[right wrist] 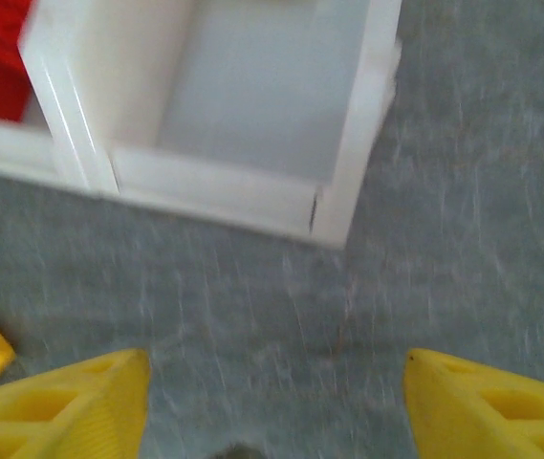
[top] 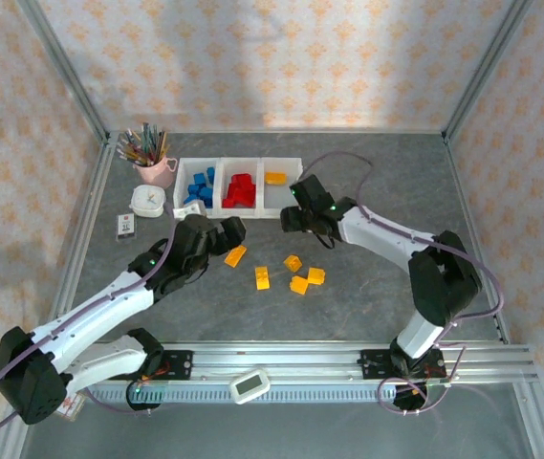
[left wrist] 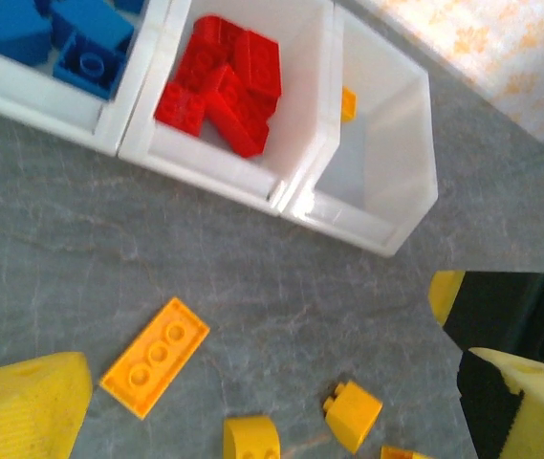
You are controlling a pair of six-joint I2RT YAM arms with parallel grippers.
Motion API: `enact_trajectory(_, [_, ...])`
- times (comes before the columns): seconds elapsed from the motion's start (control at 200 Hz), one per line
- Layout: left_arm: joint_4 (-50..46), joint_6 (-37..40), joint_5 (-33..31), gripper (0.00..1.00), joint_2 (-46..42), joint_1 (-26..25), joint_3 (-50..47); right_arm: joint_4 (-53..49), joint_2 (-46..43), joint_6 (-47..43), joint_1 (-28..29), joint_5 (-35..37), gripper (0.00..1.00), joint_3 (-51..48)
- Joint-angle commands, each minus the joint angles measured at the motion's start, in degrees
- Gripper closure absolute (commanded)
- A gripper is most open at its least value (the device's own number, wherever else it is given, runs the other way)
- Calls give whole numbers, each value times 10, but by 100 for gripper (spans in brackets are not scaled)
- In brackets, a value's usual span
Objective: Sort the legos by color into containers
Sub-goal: Pick up the lego from the center of the table.
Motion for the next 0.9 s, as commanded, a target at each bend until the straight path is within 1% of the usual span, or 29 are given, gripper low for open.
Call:
enact_trajectory(0.0, [-6, -30, -2, 1, -20, -20, -27, -31, -29, 6, 15, -2, 29, -40])
enact_trajectory(0.12, [3, -50, -13, 1, -28, -46, -51, -37, -26, 4, 32, -7, 26, -77])
enact_trajectory(0.27, [25, -73, -11, 1, -28, -62, -79, -29, -17, -4, 49, -17, 25, -109])
enact_trajectory(0.536, [20, -90, -22, 1, -28, -66, -94, -14, 9, -9, 78, -27, 24, -114])
enact_trajectory(0.751, [7, -89, -30, 1, -33, -67, -93, -4, 26, -22, 85, -45, 25, -102])
enact_trajectory(0.896, [0, -89, -35, 1, -36, -67, -92, 2, 39, -25, 86, -50, 29, -93])
